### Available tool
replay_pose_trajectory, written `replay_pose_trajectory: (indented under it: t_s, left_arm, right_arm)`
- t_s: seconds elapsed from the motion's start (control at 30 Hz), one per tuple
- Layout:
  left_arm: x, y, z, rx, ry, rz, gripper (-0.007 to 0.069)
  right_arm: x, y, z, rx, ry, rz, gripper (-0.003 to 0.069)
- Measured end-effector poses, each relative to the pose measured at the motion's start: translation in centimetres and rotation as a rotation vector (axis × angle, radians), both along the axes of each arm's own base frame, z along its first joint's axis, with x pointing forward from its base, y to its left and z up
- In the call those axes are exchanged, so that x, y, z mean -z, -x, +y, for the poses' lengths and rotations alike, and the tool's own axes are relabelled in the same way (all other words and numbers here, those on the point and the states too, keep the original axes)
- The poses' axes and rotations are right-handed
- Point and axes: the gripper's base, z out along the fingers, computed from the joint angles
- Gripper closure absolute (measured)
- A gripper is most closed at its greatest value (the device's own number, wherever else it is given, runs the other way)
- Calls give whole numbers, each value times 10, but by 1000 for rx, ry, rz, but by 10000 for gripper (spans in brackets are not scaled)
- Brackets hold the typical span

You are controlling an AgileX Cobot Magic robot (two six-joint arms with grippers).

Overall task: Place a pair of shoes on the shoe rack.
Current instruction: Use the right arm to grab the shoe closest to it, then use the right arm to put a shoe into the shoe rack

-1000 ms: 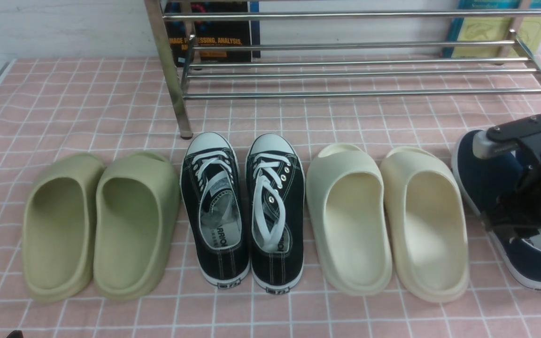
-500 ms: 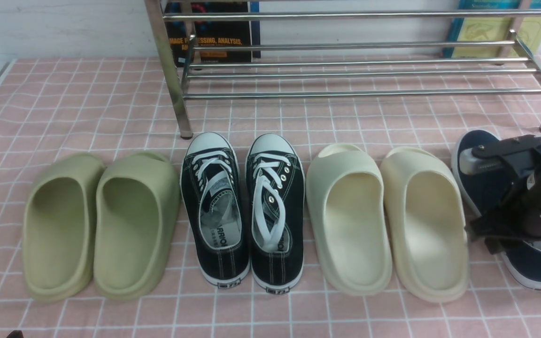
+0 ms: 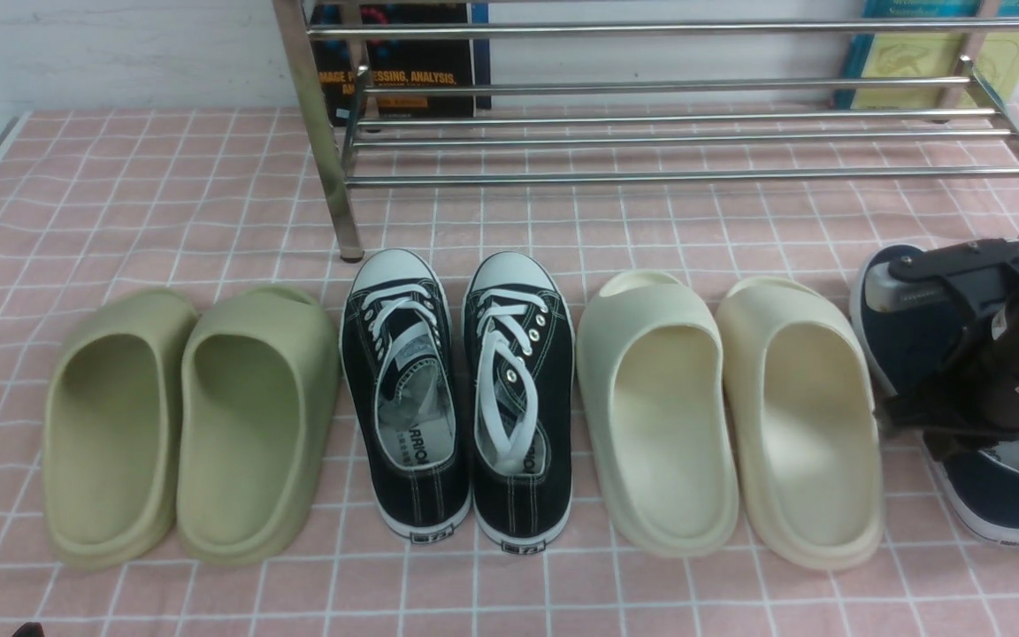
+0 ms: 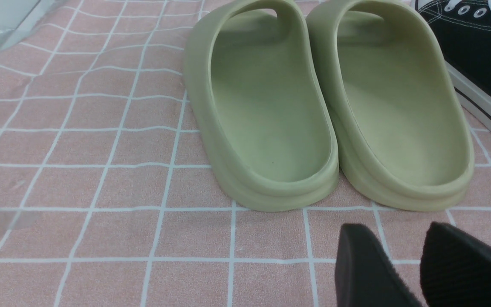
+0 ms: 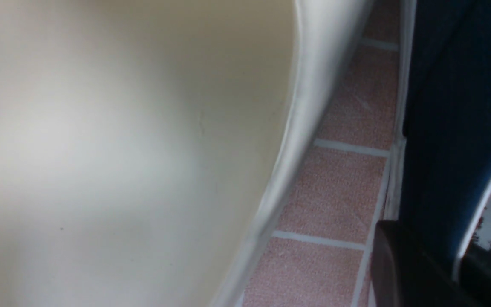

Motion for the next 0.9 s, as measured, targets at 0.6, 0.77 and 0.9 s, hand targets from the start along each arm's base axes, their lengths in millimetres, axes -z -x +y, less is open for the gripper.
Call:
replay_pose_trajectory:
  t_s: [0.6, 0.77, 0.9]
  left_arm:
    - [0, 0, 0, 0, 0, 0, 384]
    - [0, 0, 0, 0, 0, 0, 384]
    - [0, 0, 0, 0, 0, 0, 384]
  right_arm:
    - [-78, 16, 3, -47, -31, -92, 627]
    - [-104, 31, 5, -97, -79, -175, 627]
    - [-114, 38, 7, -117, -104, -206, 627]
